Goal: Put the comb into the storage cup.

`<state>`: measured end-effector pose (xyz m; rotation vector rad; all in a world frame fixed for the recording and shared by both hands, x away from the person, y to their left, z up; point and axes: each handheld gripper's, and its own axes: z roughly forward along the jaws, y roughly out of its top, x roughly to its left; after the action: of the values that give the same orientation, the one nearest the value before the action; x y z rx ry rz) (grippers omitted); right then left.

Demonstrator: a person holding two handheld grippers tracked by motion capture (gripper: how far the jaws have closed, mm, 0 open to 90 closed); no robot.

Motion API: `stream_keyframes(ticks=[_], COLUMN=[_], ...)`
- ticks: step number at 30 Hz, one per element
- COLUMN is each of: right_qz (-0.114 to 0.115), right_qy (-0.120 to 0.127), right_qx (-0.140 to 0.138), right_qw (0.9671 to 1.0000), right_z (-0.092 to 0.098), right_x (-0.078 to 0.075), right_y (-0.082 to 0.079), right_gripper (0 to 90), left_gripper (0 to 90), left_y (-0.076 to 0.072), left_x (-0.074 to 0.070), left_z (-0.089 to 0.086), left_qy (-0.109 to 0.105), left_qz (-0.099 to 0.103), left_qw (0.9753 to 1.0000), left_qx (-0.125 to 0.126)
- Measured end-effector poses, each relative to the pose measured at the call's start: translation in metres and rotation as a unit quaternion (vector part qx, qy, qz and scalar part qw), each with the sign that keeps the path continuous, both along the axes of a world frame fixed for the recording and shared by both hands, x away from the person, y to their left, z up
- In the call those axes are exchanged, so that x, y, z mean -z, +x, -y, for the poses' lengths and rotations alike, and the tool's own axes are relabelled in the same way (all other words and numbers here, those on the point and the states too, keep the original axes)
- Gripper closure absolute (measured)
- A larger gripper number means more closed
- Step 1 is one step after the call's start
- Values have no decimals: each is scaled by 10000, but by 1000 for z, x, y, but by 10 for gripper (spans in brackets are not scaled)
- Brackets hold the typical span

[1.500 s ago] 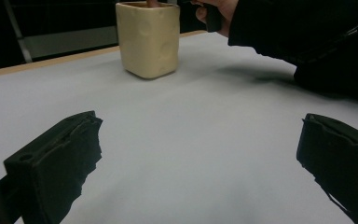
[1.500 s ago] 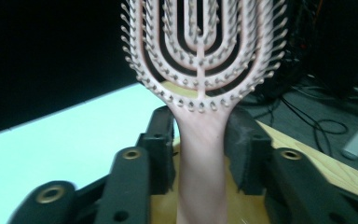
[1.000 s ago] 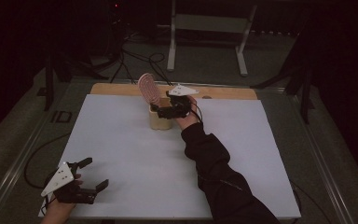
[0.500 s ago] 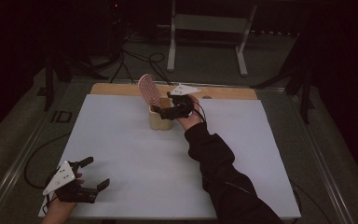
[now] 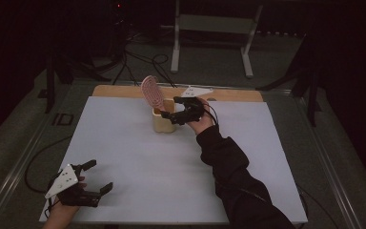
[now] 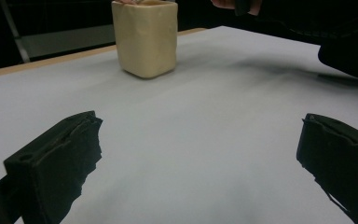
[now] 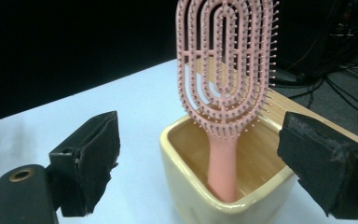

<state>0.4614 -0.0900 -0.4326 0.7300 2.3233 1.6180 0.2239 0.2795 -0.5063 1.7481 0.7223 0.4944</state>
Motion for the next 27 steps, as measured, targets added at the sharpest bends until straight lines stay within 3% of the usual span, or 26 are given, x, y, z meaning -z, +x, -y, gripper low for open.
stream_keyframes(ticks=[7, 10, 13, 21, 27], right_qz=[-19, 12, 72, -60, 144], right_qy=[-137, -79, -82, -30, -167], right_qx=[-221, -330, -332, -333, -342], right_qw=[9997, 9994, 9994, 9994, 9992], right_z=[9, 15, 21, 37, 49], right_x=[-7, -10, -12, -10, -11], right_y=[-9, -13, -18, -29, -44], right_gripper=[114, 113, 113, 112, 110], left_gripper=[0, 0, 0, 0, 0], left_y=[-1, -1, -1, -3, -3], left_x=[1, 0, 0, -1, -1], left_z=[-2, -1, -1, -1, -2], left_qy=[-6, -5, 13, -2, -7], left_qz=[-17, -7, -21, 7, 15], left_qw=[10000, 10000, 10000, 10000, 10000], left_qx=[-32, -46, -55, -60, -77])
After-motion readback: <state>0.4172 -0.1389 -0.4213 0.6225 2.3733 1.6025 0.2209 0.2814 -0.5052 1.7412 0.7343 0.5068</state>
